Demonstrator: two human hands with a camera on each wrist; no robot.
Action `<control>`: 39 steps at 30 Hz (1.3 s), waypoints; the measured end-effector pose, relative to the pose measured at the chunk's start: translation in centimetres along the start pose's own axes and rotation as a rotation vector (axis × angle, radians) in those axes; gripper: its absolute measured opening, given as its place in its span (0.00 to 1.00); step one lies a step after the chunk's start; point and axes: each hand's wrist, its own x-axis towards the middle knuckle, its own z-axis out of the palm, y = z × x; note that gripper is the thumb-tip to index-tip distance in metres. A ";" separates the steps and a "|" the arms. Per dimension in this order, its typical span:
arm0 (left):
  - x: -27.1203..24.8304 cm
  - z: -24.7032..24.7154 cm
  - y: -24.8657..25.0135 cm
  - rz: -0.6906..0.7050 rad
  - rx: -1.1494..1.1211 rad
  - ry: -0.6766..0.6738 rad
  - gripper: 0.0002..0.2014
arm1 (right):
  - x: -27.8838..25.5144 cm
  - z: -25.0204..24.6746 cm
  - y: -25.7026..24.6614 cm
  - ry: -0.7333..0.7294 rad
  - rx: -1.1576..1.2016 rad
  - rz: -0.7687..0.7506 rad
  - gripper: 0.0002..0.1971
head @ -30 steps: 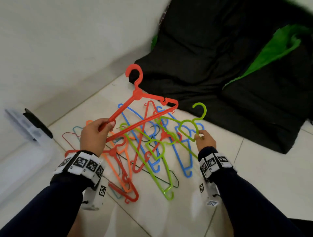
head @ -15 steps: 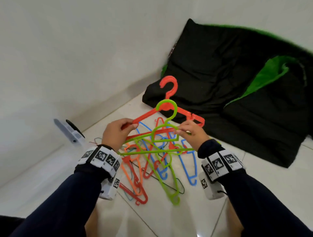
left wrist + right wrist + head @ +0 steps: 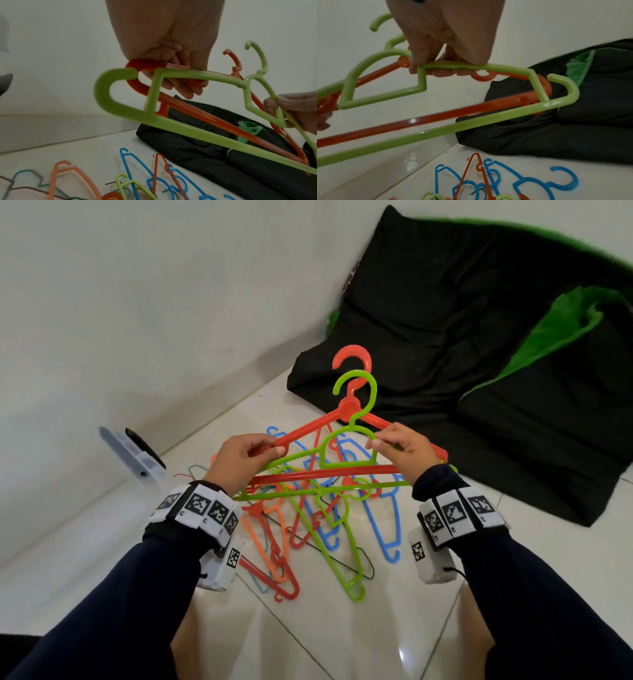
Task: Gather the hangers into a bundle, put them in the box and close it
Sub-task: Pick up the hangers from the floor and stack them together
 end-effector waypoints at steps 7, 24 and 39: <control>-0.4 0.0 -0.6 -0.023 0.018 -0.090 0.04 | 0.2 -0.3 1.2 0.101 -0.035 0.090 0.09; -0.5 1.3 -3.1 -0.079 0.001 -0.055 0.04 | 0.4 3.2 3.4 0.306 0.009 0.173 0.06; 3.7 2.8 -11.3 -0.194 -0.028 0.074 0.06 | -2.0 15.7 15.7 -0.168 0.005 0.941 0.21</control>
